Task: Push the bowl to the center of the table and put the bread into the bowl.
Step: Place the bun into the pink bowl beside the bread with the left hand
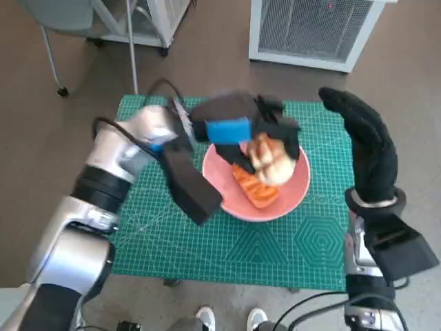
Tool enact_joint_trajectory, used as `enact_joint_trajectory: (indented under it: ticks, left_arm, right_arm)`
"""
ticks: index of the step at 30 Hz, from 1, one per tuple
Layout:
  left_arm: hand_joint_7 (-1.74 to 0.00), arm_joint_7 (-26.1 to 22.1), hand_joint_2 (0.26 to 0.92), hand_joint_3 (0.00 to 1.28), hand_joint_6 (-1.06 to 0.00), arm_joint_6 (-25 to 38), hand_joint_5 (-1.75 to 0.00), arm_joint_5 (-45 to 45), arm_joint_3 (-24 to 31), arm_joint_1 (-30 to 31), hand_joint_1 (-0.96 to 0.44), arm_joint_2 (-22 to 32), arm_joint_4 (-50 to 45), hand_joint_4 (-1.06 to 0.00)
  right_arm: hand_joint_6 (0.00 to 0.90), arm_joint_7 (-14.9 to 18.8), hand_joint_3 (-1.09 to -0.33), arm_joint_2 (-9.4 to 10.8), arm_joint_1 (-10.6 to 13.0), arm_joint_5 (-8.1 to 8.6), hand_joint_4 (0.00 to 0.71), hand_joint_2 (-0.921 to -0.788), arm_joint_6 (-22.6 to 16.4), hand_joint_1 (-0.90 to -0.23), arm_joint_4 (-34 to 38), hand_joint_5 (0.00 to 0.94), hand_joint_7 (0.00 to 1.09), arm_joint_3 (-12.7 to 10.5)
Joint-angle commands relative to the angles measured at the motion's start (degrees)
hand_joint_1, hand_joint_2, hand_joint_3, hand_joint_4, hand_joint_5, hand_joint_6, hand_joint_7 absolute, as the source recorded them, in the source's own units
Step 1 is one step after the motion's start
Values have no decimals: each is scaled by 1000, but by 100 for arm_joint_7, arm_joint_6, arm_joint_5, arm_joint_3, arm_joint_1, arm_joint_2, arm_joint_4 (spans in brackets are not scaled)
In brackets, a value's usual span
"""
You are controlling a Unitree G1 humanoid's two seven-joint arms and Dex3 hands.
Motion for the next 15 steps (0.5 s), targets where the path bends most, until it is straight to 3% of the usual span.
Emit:
enact_joint_trajectory:
  ticks: [1, 5, 7, 8, 9, 10, 11, 15]
  left_arm:
    - [-1093, -45, 920, 58, -684, 183, -1207, 209, -279, -131, -3, -77, 270, -663]
    - [-958, 58, 918, 71, -721, 229, -1342, 262, -400, -64, -2, -74, 451, -622]
    - [-1118, 33, 919, 122, -671, 298, -1312, 201, -391, 3, -2, -90, 535, -540]
    - [-1216, 2, 920, 153, -616, 330, -1044, 162, -384, 29, -129, -95, 563, -473]
    - [-1251, -74, 920, 165, -597, 373, -911, 102, -362, 62, -174, -97, 581, -470]
    - [-1163, -125, 893, 162, -500, 402, -666, 62, -348, 83, -204, -99, 594, -443]
    - [-911, -193, 861, 129, -423, 464, -458, 23, -334, 110, -197, -97, 608, -414]
    - [-407, -391, 822, 47, -181, 639, -96, -104, -301, 169, -334, -68, 577, -185]
  right_arm:
    - [-1, -77, -831, -27, 149, -82, 262, -921, 46, -669, -2, 5, 632, -36]
    - [-1, -110, -832, -18, 161, -110, 263, -921, 51, -671, -21, 5, 631, -37]
    - [-1, -126, -832, -19, 166, -121, 263, -921, 52, -671, -28, 5, 631, -39]
    - [-1, -135, -832, -18, 167, -129, 263, -921, 55, -671, -34, 5, 631, -38]
    - [-1, -143, -833, -15, 169, -135, 263, -921, 54, -671, -36, 5, 631, -37]
    - [-1, -149, -833, -13, 170, -138, 263, -921, 52, -671, -37, 5, 631, -36]
    - [-1, -157, -833, -9, 175, -144, 263, -921, 45, -671, -35, 5, 631, -34]
    - [-1, -178, -834, 10, 164, -155, 263, -921, 31, -671, 2, 5, 631, -22]
